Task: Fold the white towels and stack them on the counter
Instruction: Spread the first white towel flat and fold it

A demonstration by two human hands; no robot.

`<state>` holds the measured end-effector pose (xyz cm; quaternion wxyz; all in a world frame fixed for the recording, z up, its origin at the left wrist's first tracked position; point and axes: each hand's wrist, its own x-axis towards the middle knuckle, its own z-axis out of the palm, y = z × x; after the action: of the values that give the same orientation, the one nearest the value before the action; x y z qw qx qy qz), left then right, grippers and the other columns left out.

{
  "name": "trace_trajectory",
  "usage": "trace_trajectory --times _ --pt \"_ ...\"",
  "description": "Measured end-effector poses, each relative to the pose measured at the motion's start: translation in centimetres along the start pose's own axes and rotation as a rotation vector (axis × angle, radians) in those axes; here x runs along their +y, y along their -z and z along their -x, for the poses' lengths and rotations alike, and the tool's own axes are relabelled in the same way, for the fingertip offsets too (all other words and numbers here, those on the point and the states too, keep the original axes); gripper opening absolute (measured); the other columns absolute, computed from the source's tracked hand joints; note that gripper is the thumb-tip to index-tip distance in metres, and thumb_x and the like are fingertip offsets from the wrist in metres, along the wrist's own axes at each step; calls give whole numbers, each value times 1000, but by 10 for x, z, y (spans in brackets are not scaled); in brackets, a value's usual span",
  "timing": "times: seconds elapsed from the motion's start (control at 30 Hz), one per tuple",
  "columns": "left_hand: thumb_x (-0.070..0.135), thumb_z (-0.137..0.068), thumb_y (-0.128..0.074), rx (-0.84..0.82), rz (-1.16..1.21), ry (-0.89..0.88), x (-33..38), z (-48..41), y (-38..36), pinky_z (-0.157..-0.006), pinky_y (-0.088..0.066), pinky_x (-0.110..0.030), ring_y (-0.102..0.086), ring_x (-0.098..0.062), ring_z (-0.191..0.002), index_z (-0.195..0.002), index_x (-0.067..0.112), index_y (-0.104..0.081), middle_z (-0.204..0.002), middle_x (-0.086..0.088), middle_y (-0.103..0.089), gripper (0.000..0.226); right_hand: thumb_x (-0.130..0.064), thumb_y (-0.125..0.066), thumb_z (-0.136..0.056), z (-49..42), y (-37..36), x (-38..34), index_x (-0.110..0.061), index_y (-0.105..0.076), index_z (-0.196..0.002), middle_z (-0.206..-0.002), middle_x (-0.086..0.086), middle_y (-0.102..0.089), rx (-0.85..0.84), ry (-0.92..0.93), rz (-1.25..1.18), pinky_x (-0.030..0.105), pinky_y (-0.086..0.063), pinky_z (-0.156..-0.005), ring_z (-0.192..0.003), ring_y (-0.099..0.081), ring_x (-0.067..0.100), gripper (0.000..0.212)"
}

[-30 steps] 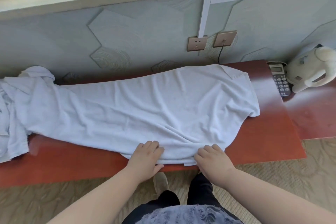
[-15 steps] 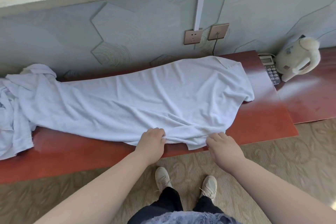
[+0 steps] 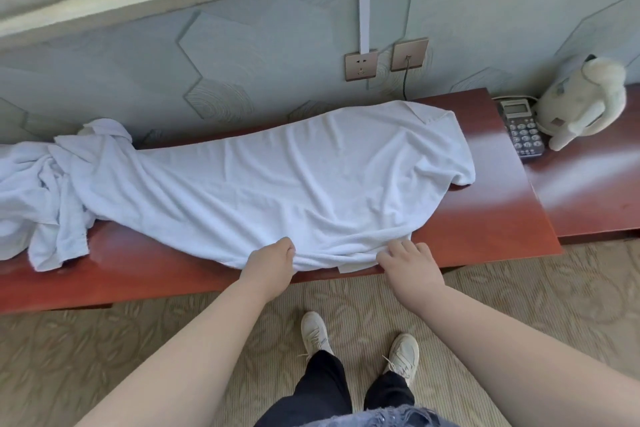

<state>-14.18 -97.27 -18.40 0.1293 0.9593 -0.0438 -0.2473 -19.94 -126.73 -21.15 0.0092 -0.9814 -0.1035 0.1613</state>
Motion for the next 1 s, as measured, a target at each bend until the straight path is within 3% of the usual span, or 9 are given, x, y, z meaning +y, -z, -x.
trace_trajectory --times 0.13,0.27,0.37,0.47,0.63,0.7,0.8,0.9,1.0 --pt "29 -108 -34 13 68 37 9 7 -7 -73 -47 -38 -60 -23 -82 -101 30 -48 -82 6 -63 16 -27 -57 -93 -11 -4 -1 -30 -46 -133 -104 0 -67 -85 97 -105 37 -35 -70 -97 -64 28 42" --pt "53 -96 -59 63 101 6 16 17 -8 -56 -37 -33 -54 -16 -67 -99 32 -40 -72 5 -56 29 -11 -51 -88 -21 -6 -12 -22 -56 -111 -90 -2 -68 -60 126 -78 34 -35 -62 -83 -66 27 26" --pt "57 -85 -72 5 -119 -144 14 24 -8 -63 -39 -33 -52 -17 -76 -109 24 -44 -94 6 -52 49 -10 -49 -88 -16 -8 0 -23 -59 -110 -92 0 -69 -67 167 -61 34 -34 -64 -85 -66 28 27" --pt "46 -99 -59 -56 -310 -225 15 25 -18 -74 -46 -33 -56 -22 -92 -120 19 -51 -107 1 -50 35 -10 -47 -90 2 -4 37 -23 -57 -112 -102 0 -67 -94 156 50 36 -37 -72 -94 -66 29 28" --pt "46 -107 -42 -187 -353 -318 59 26 -51 -76 -45 -36 -57 -26 -101 -115 18 -54 -108 -4 -55 32 -13 -51 -91 39 11 88 -33 -49 -100 -109 -5 -65 -418 14 213 38 -39 -91 -110 -62 25 22" --pt "44 -109 -37 -264 -371 -360 87 26 -70 -73 -42 -39 -58 -29 -103 -113 16 -55 -109 -8 -59 34 -24 -55 -94 46 12 96 -35 -61 -117 -129 -8 -62 -603 -75 326 38 -38 -100 -125 -56 23 26" --pt "51 -106 -36 -329 -372 -427 115 31 -93 -81 -45 -43 -57 -32 -110 -116 16 -59 -114 -10 -61 43 -30 -53 -98 50 13 107 -31 -56 -140 -144 -7 -53 -796 -174 397 41 -35 -109 -135 -47 24 42" --pt "65 -99 -33 -263 -356 -388 115 28 -92 -97 -43 -46 -53 -27 -121 -132 25 -58 -129 -4 -59 57 -18 -56 -92 43 13 103 -29 -64 -114 -110 -9 -60 -712 -144 355 37 -40 -95 -119 -58 23 26" --pt "50 -103 -35 -123 -298 -283 94 15 -72 -93 -45 -43 -55 -25 -116 -129 23 -58 -122 -1 -59 44 -10 -57 -85 23 20 82 -28 -49 -89 -74 -7 -40 -478 -26 255 34 -37 -76 -98 -65 23 20"
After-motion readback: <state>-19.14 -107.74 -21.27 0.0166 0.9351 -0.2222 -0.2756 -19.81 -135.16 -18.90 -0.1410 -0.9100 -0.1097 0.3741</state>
